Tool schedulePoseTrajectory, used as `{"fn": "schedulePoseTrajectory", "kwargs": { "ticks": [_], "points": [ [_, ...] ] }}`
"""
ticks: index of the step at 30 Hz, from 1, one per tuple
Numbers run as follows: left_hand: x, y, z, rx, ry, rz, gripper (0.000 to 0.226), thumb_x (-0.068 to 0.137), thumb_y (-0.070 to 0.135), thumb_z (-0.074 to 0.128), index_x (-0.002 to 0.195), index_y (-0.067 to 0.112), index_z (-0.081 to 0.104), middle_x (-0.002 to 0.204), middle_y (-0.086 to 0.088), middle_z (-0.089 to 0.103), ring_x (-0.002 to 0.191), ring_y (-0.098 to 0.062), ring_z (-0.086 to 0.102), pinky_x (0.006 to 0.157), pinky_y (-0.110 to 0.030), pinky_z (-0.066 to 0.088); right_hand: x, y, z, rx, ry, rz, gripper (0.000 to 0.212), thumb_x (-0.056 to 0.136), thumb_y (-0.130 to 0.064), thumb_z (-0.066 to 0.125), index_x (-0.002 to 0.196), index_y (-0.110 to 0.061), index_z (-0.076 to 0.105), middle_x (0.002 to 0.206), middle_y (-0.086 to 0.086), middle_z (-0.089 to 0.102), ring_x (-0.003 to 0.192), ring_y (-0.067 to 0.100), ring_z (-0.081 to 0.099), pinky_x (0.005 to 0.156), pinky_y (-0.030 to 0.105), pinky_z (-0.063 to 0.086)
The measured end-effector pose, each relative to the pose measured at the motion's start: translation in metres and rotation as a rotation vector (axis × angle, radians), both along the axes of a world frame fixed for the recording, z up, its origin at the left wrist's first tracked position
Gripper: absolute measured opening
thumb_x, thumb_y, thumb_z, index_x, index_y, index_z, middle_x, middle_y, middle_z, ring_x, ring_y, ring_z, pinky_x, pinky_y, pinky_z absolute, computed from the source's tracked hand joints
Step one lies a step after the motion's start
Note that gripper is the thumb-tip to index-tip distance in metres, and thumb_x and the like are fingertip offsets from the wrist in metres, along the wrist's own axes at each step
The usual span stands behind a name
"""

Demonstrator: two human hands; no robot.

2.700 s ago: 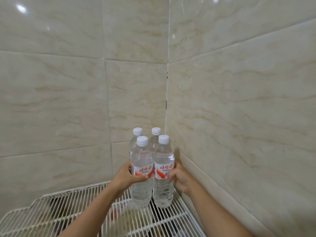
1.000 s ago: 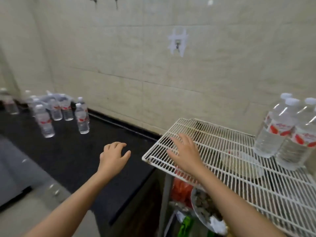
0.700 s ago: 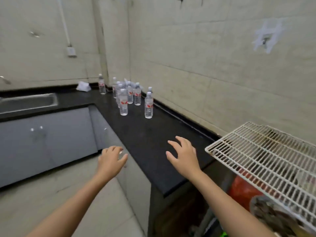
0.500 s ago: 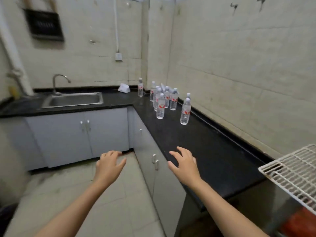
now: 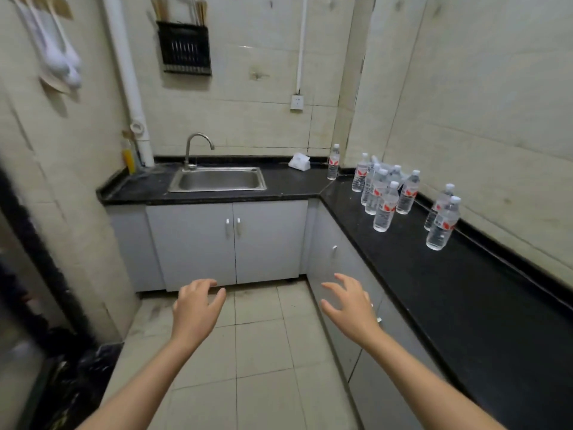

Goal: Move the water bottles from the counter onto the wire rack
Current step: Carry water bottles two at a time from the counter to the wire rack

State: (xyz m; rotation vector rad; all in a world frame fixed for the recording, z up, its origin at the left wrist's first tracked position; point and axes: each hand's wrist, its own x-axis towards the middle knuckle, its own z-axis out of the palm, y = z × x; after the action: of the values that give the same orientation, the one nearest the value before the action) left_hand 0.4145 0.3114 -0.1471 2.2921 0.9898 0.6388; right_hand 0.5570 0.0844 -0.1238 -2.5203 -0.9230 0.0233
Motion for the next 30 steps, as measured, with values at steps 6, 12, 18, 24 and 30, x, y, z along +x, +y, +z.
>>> {"fn": "schedulePoseTrajectory", "kwargs": {
  "ticks": [6, 12, 18, 24, 30],
  "points": [
    [0.040, 0.017, -0.031, -0.047, 0.084, -0.082, 0.032, 0.088, 0.027, 0.052, 0.116, 0.011, 0.058, 0.127, -0.008, 0.056, 0.123, -0.027, 0.041, 0.101, -0.040, 0.034, 0.046, 0.016, -0.016, -0.040, 0.034, -0.071, 0.040, 0.090, -0.030, 0.051, 0.129, -0.021, 0.050, 0.148, 0.005, 0.031, 0.140, 0.018, 0.021, 0.109, 0.032, 0.021],
    [0.126, 0.054, -0.024, 0.003, 0.085, -0.105, 0.034, 0.090, 0.030, 0.049, 0.119, 0.014, 0.055, 0.131, -0.003, 0.053, 0.126, -0.023, 0.039, 0.100, -0.037, 0.031, 0.135, 0.032, -0.022, -0.003, 0.031, -0.131, 0.040, 0.089, -0.029, 0.053, 0.129, -0.023, 0.050, 0.147, 0.004, 0.033, 0.139, 0.018, 0.022, 0.109, 0.034, 0.022],
    [0.226, 0.093, 0.000, 0.016, 0.056, -0.127, 0.035, 0.091, 0.029, 0.048, 0.122, 0.013, 0.053, 0.132, -0.005, 0.051, 0.126, -0.023, 0.038, 0.103, -0.039, 0.030, 0.240, 0.075, -0.016, 0.060, 0.063, -0.157, 0.039, 0.088, -0.027, 0.054, 0.127, -0.020, 0.053, 0.144, 0.006, 0.037, 0.137, 0.020, 0.026, 0.108, 0.035, 0.027],
    [0.294, 0.131, 0.001, -0.026, 0.061, -0.100, 0.035, 0.091, 0.029, 0.047, 0.122, 0.014, 0.052, 0.133, -0.006, 0.050, 0.127, -0.023, 0.038, 0.103, -0.039, 0.030, 0.312, 0.132, -0.018, 0.060, 0.087, -0.092, 0.039, 0.089, -0.027, 0.052, 0.127, -0.017, 0.053, 0.144, 0.008, 0.036, 0.137, 0.022, 0.025, 0.110, 0.038, 0.027],
    [0.349, 0.188, -0.012, -0.044, 0.068, -0.045, 0.035, 0.091, 0.028, 0.047, 0.122, 0.013, 0.053, 0.133, -0.007, 0.050, 0.126, -0.024, 0.038, 0.102, -0.039, 0.030, 0.371, 0.195, -0.030, 0.008, 0.099, -0.025, 0.039, 0.090, -0.029, 0.051, 0.128, -0.020, 0.051, 0.146, 0.007, 0.034, 0.138, 0.020, 0.022, 0.112, 0.039, 0.025]
  ]
}}
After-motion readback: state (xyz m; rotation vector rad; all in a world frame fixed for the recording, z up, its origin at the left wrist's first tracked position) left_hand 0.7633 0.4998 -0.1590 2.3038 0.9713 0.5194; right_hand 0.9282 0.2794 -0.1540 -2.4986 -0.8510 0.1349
